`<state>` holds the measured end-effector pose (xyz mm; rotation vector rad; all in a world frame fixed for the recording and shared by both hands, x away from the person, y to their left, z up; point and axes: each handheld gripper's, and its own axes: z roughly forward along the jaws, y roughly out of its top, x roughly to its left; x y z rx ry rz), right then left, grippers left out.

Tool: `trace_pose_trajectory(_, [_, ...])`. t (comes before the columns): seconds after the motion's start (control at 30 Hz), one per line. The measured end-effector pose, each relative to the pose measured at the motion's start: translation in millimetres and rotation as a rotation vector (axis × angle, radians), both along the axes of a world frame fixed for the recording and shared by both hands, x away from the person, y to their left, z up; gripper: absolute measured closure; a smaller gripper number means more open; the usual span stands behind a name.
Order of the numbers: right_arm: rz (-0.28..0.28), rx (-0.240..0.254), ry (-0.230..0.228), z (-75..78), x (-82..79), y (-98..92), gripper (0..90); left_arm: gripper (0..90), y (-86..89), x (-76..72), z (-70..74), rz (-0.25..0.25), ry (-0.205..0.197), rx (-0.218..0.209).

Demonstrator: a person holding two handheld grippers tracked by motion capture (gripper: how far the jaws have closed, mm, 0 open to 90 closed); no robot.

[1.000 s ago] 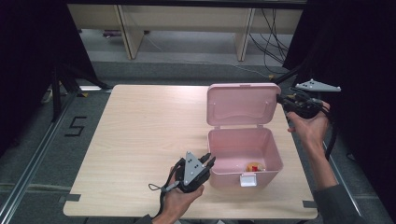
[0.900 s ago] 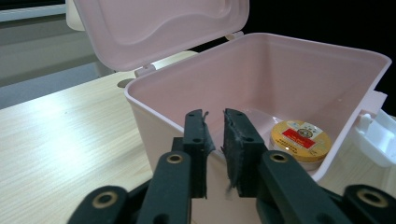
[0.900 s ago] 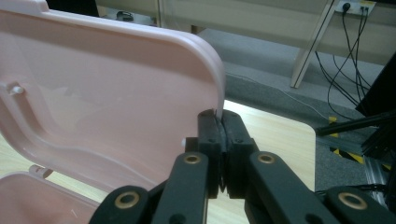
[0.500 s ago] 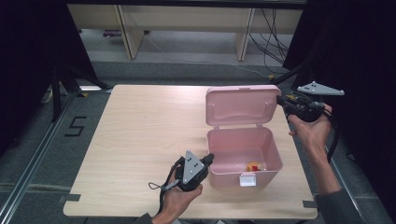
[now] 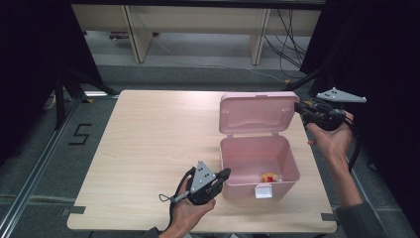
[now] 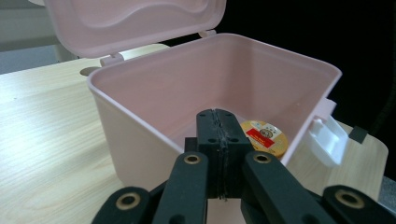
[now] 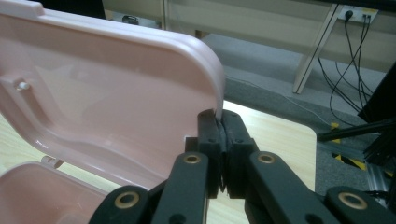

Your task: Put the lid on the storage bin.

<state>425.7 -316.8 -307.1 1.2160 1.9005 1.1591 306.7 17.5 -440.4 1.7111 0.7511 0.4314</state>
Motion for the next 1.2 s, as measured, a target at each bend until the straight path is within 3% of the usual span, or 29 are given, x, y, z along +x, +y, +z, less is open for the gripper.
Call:
trace_pose_trajectory(0.37, [0.005,-0.015,-0.013,-1.1,3.7,-1.4,88.5,89.5,1.6,-14.8,1.1,-0.069,0.001,0.0])
trace_pose_trajectory(0.6, [0.003,-0.013,-0.029,-1.8,3.9,-0.9,88.5,89.5,5.0,-15.9,2.0,-0.064,0.008,0.006])
trace_pose_trajectory(0.7, [0.006,-0.007,-0.007,-1.2,3.7,-0.3,88.5,89.6,7.1,-15.7,5.9,-0.071,0.022,0.001])
trace_pose_trajectory(0.9, [0.007,-0.008,-0.014,-1.4,3.7,-0.3,88.5,89.6,4.7,-17.3,5.6,-0.072,0.016,0.036])
trace_pose_trajectory(1.2, [0.018,-0.005,-0.004,-1.2,2.8,-1.2,88.5,89.5,6.6,-16.6,5.5,-0.076,0.016,0.035])
